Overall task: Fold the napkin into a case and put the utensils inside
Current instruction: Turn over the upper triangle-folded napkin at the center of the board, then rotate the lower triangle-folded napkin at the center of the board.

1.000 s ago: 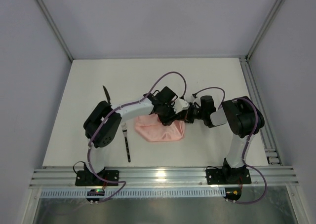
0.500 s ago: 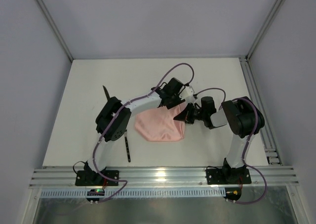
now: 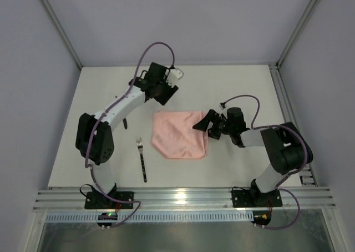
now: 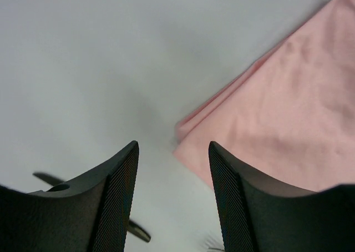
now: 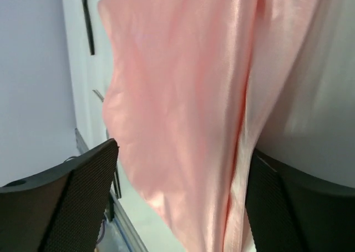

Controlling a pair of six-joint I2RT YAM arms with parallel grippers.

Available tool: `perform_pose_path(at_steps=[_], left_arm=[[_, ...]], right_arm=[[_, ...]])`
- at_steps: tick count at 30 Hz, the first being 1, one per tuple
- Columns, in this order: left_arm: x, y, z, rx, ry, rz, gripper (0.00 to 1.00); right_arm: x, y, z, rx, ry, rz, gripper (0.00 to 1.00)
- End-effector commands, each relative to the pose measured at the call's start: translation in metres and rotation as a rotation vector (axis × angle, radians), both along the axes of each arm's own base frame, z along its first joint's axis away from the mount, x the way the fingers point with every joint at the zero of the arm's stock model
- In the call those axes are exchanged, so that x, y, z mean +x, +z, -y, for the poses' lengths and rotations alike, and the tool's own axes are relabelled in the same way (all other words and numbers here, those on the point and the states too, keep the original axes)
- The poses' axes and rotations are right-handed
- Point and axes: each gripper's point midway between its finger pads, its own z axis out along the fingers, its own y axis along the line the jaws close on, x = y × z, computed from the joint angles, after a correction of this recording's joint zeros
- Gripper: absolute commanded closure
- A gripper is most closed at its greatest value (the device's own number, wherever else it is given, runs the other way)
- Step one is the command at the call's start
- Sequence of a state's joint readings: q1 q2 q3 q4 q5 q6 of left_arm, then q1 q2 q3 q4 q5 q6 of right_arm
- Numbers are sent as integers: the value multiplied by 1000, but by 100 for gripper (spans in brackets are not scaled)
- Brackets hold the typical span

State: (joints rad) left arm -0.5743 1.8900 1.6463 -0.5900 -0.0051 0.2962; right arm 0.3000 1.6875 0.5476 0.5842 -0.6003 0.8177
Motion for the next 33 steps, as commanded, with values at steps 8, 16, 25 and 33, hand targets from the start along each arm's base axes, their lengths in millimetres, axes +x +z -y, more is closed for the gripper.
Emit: perform_pose_path(at_steps=[8, 16, 25, 33], left_arm=[[-19, -51, -82, -42, 201, -244, 44], [-19, -100, -82, -59, 259, -386, 46], [-13, -115, -82, -48, 269, -384, 51], [-10, -114, -86, -37, 254, -349, 53]], right_arm=[[13, 26, 78, -481, -219, 138, 6], [63, 21, 63, -524, -98, 109, 21], [91, 0, 35, -454, -3, 95, 51], [99, -2, 34, -447, -6, 120, 57]])
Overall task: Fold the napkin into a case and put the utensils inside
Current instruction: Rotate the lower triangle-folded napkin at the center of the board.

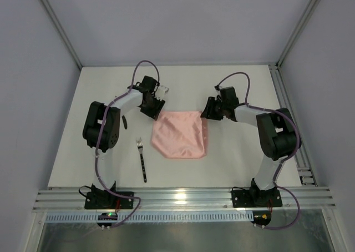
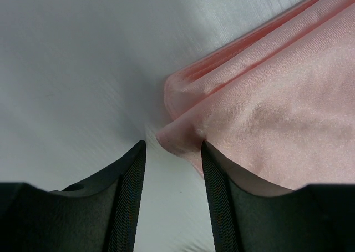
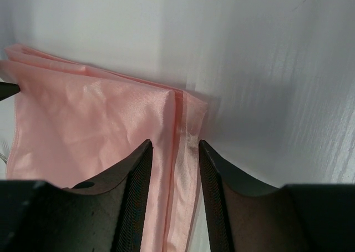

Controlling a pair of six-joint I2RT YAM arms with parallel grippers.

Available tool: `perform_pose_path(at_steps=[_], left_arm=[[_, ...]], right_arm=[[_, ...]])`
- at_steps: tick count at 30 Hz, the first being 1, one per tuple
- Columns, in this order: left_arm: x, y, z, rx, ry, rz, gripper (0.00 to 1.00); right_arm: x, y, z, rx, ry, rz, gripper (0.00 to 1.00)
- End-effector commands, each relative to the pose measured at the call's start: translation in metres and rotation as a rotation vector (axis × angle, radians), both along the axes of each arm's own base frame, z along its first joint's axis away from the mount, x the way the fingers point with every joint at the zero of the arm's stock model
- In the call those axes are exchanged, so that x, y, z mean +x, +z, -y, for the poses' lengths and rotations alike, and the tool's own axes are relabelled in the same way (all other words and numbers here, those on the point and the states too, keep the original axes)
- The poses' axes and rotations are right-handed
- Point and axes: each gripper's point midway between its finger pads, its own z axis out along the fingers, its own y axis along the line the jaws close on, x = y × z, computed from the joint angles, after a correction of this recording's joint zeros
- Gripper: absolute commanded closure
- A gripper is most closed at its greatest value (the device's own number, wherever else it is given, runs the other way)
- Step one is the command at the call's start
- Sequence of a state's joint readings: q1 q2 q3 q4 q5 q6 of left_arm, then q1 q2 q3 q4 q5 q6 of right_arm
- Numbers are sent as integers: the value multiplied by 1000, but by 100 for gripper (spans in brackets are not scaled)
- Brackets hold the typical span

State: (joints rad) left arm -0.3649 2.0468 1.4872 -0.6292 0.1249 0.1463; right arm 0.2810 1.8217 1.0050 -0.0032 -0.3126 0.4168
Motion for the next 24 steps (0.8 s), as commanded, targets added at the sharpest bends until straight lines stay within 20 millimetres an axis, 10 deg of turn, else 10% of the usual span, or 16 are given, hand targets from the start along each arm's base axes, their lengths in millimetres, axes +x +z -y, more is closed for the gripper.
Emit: perform_pose_path(at_steps=[1, 17, 24], left_arm=[[12, 16, 2, -28, -4, 71, 54], [42, 18, 25, -66, -111, 136, 93], [66, 17, 93, -14, -361, 164, 100]], right_arm=[[17, 9, -6, 14, 19, 58, 57], [3, 18, 18, -71, -5, 41, 53], [-47, 56, 48, -18, -62, 101, 49]])
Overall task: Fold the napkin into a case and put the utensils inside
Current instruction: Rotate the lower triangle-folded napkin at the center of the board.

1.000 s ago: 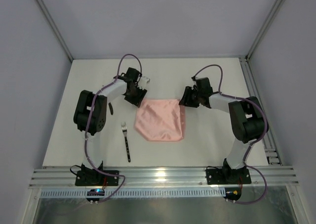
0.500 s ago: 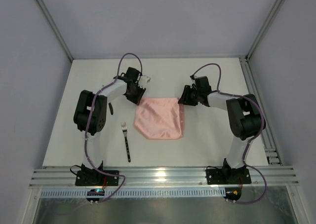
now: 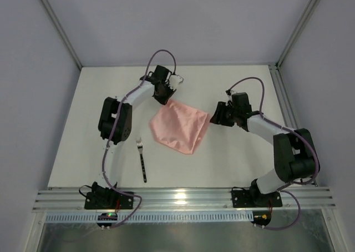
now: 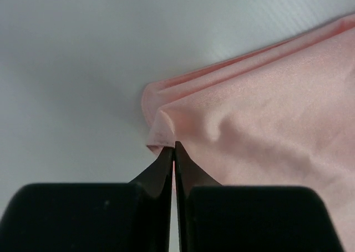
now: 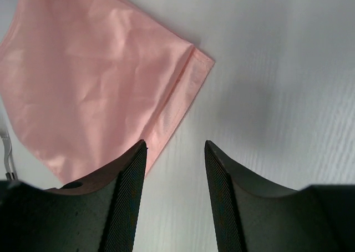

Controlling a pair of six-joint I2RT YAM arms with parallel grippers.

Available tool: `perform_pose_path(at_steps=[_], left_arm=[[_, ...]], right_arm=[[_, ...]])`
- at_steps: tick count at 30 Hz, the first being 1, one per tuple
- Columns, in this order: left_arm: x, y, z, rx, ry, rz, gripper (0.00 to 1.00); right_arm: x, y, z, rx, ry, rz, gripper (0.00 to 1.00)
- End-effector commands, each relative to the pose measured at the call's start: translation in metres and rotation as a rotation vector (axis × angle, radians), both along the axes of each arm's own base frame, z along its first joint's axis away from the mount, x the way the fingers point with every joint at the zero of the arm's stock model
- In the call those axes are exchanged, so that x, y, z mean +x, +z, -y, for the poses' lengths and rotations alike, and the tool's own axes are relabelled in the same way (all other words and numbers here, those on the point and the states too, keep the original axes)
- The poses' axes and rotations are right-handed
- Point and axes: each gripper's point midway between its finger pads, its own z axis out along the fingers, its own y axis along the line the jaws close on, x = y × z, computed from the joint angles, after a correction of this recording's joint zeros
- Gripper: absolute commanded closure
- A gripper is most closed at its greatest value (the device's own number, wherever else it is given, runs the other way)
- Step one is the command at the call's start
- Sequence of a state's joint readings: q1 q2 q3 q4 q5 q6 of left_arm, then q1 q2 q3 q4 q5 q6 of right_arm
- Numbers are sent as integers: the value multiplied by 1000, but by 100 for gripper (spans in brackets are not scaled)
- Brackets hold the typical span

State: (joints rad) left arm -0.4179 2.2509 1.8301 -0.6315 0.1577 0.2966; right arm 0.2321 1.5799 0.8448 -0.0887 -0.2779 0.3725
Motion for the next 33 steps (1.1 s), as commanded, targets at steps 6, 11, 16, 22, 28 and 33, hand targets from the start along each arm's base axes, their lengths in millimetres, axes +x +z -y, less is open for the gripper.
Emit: perform_pose_path(at_steps=[6, 11, 16, 22, 28, 33], left_arm=[[-40, -3, 134, 40, -469, 73, 94], [-43, 44, 194, 55, -532, 313, 45], [-65, 120, 176, -10, -470, 330, 38], [-158, 128, 121, -56, -513, 151, 39], [-256, 75, 96, 71, -669, 88, 43], [-281, 44, 119, 93, -746, 119, 43]], right_arm=[[-49, 40, 54, 25, -144, 88, 45], [-69, 28, 65, 10, -167, 56, 43], [-68, 14, 60, 57, -146, 11, 55], [-84, 0, 56, 75, -134, -33, 59], [-102, -3, 54, 89, -124, -61, 59], [-112, -4, 56, 84, -137, -70, 58]])
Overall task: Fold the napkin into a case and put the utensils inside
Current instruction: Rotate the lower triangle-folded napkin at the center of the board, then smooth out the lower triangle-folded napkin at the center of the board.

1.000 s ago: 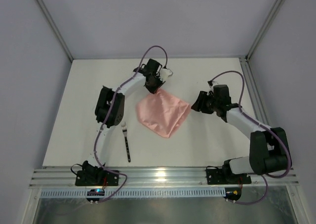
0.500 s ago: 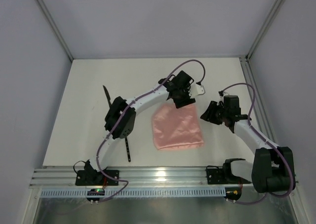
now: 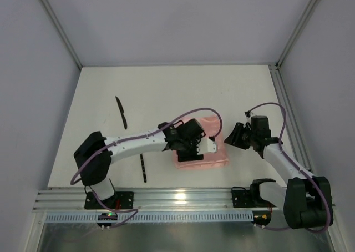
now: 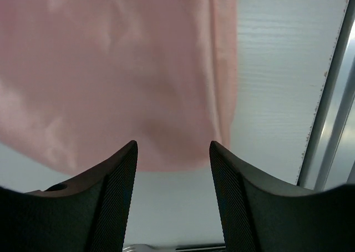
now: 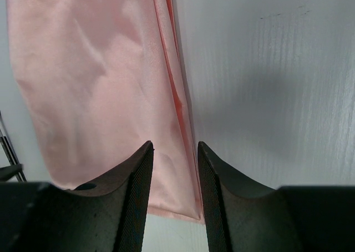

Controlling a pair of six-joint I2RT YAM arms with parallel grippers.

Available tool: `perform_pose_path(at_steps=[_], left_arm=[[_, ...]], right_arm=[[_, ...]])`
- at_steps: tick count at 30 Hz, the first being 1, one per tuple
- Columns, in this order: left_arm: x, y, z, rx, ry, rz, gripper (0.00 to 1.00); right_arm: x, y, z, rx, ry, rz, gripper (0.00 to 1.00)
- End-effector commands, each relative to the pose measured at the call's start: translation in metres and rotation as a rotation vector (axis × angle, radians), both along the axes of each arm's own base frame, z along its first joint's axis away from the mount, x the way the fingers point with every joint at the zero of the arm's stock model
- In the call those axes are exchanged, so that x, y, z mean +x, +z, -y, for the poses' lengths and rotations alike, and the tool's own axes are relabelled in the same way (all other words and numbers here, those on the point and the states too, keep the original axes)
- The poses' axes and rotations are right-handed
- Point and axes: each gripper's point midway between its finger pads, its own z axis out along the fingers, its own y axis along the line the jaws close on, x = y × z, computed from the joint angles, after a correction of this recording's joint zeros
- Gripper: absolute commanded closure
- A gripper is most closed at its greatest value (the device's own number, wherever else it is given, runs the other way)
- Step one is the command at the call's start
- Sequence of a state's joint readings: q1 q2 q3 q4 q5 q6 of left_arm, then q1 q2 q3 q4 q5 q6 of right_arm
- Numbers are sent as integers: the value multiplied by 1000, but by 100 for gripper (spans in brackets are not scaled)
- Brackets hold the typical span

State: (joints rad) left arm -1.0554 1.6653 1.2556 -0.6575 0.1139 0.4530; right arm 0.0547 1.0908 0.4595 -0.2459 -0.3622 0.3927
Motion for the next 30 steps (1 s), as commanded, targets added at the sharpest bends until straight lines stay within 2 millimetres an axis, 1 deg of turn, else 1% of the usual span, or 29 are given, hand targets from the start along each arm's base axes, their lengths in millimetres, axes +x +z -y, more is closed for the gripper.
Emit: perform_pose_path(at_steps=[1, 3, 4, 6, 8, 10, 11, 12, 14, 15, 19, 21, 23, 24, 26, 27, 29, 30], left_arm=[[4, -22, 16, 3, 6, 31, 44], [0, -30, 20, 15, 1, 30, 45], [1, -37, 21, 27, 4, 24, 45], [4, -44, 22, 37, 19, 44, 47], [3, -51, 23, 39, 25, 36, 52], [-3, -54, 24, 39, 9, 8, 58], [-9, -56, 21, 49, 0, -19, 59], [-16, -55, 22, 39, -15, -50, 59], [-23, -52, 20, 35, -35, -81, 56], [-30, -52, 17, 40, -47, -108, 55], [-36, -37, 19, 0, -65, -130, 50], [-35, -36, 20, -6, -61, -121, 48], [-33, -43, 18, 18, -59, -110, 47], [-35, -54, 15, 50, -62, -122, 47], [-38, -67, 7, 98, -71, -128, 46], [-39, -70, 5, 108, -76, -125, 46], [-39, -82, -3, 136, -75, -105, 46], [-39, -84, -4, 142, -78, -93, 46]], right_arm=[[-5, 4, -3, 25, -1, -4, 58], [-8, -3, -4, 32, 1, -33, 58], [-8, -4, -4, 37, -4, -41, 59], [-13, -11, -5, 47, -11, -68, 59], [-16, -14, -6, 56, -24, -86, 59], [-19, -18, -5, 51, -39, -100, 59], [-20, -21, -5, 48, -40, -110, 59], [-20, -22, -7, 49, -35, -111, 59], [-20, -24, -8, 52, -31, -119, 59], [-20, -27, -9, 55, -28, -121, 59], [-20, -31, -14, 73, -19, -128, 59], [-20, -33, -14, 75, -23, -127, 62], [-20, -35, -13, 71, -27, -128, 63], [-19, -35, -13, 73, -29, -127, 64], [-20, -37, -15, 84, -32, -129, 66], [-20, -38, -16, 88, -33, -131, 67], [-21, -41, -15, 91, -39, -135, 70], [-20, -43, -16, 95, -40, -130, 74]])
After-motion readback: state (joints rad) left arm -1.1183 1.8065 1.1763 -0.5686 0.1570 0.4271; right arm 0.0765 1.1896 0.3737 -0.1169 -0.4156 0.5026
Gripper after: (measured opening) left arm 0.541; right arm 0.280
